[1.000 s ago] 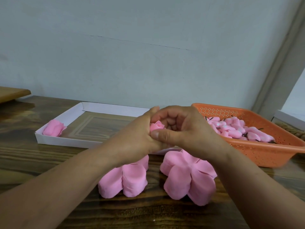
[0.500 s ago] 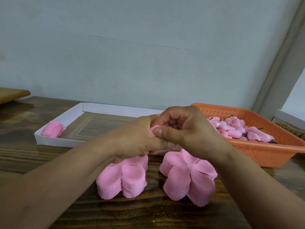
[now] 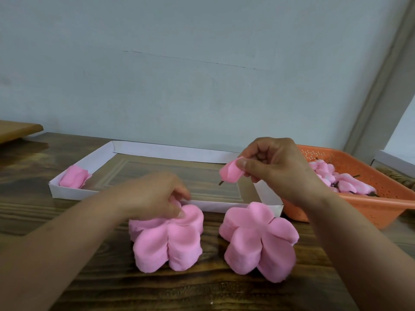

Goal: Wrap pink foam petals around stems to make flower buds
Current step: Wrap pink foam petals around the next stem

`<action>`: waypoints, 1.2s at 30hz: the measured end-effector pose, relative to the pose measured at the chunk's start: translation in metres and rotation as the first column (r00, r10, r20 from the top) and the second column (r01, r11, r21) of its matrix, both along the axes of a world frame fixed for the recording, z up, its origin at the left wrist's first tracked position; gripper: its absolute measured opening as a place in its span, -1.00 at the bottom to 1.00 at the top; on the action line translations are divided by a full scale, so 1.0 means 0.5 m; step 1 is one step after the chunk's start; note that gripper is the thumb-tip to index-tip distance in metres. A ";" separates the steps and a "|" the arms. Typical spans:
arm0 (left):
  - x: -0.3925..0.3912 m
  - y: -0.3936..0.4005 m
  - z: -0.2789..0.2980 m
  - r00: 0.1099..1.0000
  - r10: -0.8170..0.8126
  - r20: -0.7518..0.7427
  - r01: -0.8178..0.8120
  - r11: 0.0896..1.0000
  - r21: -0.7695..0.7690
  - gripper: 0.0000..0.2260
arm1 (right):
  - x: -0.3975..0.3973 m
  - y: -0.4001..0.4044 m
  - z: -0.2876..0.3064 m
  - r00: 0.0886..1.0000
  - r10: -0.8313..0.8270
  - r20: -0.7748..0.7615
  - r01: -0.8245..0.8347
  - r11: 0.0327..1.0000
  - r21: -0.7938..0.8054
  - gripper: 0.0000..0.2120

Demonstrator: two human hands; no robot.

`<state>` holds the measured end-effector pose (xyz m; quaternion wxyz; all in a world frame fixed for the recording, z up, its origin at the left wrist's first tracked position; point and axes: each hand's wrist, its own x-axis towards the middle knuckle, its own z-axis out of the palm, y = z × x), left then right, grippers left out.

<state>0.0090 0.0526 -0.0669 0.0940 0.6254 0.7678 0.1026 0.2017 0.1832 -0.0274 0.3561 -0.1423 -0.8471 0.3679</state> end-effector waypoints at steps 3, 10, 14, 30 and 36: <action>0.001 -0.001 -0.011 0.997 0.013 -0.079 -0.012 1.000 0.018 -0.62 | 0.003 0.004 -0.001 1.000 -0.001 0.014 0.001 1.000 0.001 -0.88; -0.018 -0.006 -0.008 0.995 0.066 -0.071 -0.065 0.998 0.024 -0.78 | 0.005 0.012 -0.001 1.000 -0.020 0.023 0.019 0.999 0.031 -0.85; -0.025 -0.013 0.001 0.996 0.065 -0.064 -0.059 0.994 0.087 -0.83 | 0.007 0.014 0.000 0.999 -0.034 0.020 0.033 0.998 0.048 -0.84; -0.017 -0.018 0.002 0.987 0.091 -0.133 -0.087 0.995 0.038 -0.95 | 0.008 0.007 0.005 1.000 -0.015 0.000 0.015 0.999 0.031 -0.85; -0.011 -0.034 0.035 0.968 0.070 0.241 -0.080 0.996 0.034 -0.90 | 0.003 -0.008 0.008 0.999 0.021 -0.034 -0.022 1.000 -0.014 -0.83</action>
